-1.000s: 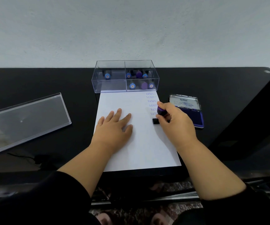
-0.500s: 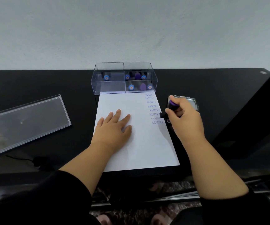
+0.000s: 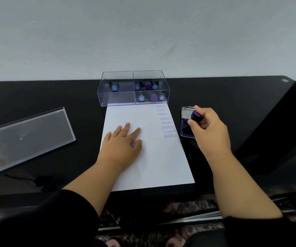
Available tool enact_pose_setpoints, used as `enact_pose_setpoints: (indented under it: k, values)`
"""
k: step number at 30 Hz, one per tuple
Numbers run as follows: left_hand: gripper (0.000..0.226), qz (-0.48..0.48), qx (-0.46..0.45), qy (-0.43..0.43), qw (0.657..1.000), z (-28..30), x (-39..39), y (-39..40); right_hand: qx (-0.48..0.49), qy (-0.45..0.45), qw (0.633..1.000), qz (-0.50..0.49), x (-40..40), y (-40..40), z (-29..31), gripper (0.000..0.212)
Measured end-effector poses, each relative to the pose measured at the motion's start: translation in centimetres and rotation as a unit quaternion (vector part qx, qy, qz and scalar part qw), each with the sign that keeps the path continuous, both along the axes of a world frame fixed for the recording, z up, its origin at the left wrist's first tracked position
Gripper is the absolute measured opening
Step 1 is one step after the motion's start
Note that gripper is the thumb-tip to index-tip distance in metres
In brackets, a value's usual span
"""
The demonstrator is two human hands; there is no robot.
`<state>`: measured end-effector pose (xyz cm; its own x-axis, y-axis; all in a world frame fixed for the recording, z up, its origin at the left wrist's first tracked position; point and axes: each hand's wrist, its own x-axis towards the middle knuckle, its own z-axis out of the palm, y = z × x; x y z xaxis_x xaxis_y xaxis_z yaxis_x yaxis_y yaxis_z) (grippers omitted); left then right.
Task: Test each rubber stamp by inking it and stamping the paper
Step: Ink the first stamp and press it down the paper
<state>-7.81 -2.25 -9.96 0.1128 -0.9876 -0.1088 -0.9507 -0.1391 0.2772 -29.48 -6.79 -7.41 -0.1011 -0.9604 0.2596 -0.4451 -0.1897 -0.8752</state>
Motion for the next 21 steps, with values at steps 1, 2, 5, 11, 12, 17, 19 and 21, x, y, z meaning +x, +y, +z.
enact_pose_setpoints:
  k: [1, 2, 5, 11, 12, 17, 19, 21]
  values:
    - [0.049, 0.001, 0.000, 0.001, 1.000, 0.01, 0.00, -0.01, 0.000, 0.001, 1.000, 0.000, -0.02, 0.01, 0.01, 0.032]
    - [0.049, 0.001, 0.001, 0.001, 1.000, 0.02, 0.00, -0.03, 0.000, 0.002, 1.000, 0.001, -0.04, 0.01, 0.02, 0.032]
    - [0.049, 0.000, 0.001, 0.000, 1.000, -0.01, -0.02, 0.00, 0.002, 0.007, 1.000, 0.002, 0.07, 0.11, 0.02, 0.031]
    - [0.049, 0.001, 0.000, 0.001, 1.000, -0.03, 0.03, 0.05, 0.002, 0.010, 1.000, 0.006, 0.16, 0.26, 0.06, 0.032]
    - [0.049, 0.001, 0.001, 0.000, 1.000, -0.05, 0.03, 0.03, 0.000, 0.013, 1.000, 0.005, 0.13, 0.27, 0.08, 0.032]
    - [0.049, 0.002, -0.001, 0.000, 1.000, -0.08, -0.03, -0.07, 0.001, 0.018, 1.000, 0.000, 0.07, 0.30, 0.10, 0.032]
    - [0.049, 0.003, -0.002, 0.000, 1.000, -0.04, 0.03, -0.04, 0.002, 0.017, 1.000, 0.000, 0.10, 0.33, 0.10, 0.032]
    - [0.049, 0.002, -0.001, -0.001, 1.000, -0.01, 0.04, 0.00, 0.003, 0.019, 1.000, 0.001, 0.16, 0.36, 0.12, 0.031]
